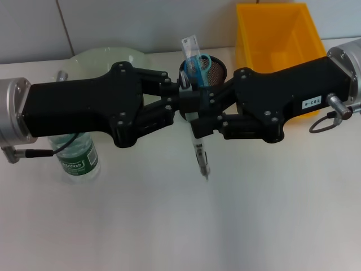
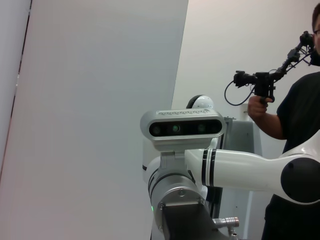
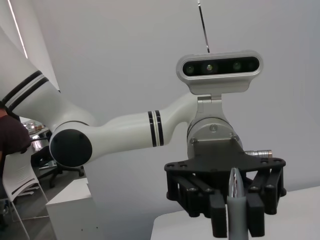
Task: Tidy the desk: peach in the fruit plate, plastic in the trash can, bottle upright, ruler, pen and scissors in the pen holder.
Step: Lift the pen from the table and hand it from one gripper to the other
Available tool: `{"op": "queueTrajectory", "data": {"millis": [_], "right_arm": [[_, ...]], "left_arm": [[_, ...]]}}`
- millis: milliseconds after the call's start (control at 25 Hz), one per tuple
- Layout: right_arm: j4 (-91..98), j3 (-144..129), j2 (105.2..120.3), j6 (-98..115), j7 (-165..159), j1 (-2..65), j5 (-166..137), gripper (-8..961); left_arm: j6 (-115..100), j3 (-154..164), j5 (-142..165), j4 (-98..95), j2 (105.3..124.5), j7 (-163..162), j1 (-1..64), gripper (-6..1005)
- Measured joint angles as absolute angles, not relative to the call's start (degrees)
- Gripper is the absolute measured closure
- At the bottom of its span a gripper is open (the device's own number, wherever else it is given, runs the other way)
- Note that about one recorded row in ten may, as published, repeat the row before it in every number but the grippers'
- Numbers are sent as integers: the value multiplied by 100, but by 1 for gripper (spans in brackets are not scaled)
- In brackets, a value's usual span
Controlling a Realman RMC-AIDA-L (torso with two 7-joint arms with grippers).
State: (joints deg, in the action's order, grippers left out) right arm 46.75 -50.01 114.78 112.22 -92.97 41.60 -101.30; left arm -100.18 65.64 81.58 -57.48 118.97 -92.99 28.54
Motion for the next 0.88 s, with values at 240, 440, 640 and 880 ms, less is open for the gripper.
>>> {"op": "queueTrajectory", "data": {"millis": [240,440,640,880], "right_arm": [[4681,-5001,11478,11246,-9330,4147,-10123,760],[4775,-4970,11473,11362,-9359,4140,-10123,755],[4902,-4932,11508,11349,-9428,4092,-10123,749],[4904,-4904,11512,11330,-9454,4089,-10113,606]], "left_arm": [[-10024,6630,8104,-5773,11883,-9291,2825,858],[-10054,6636,8076,-5759,11883,-9290,2824,862],[-10052,6636,8047,-5756,11883,-9290,2822,861],[-10050,6635,8042,-5757,11883,-9301,2824,860]]}}
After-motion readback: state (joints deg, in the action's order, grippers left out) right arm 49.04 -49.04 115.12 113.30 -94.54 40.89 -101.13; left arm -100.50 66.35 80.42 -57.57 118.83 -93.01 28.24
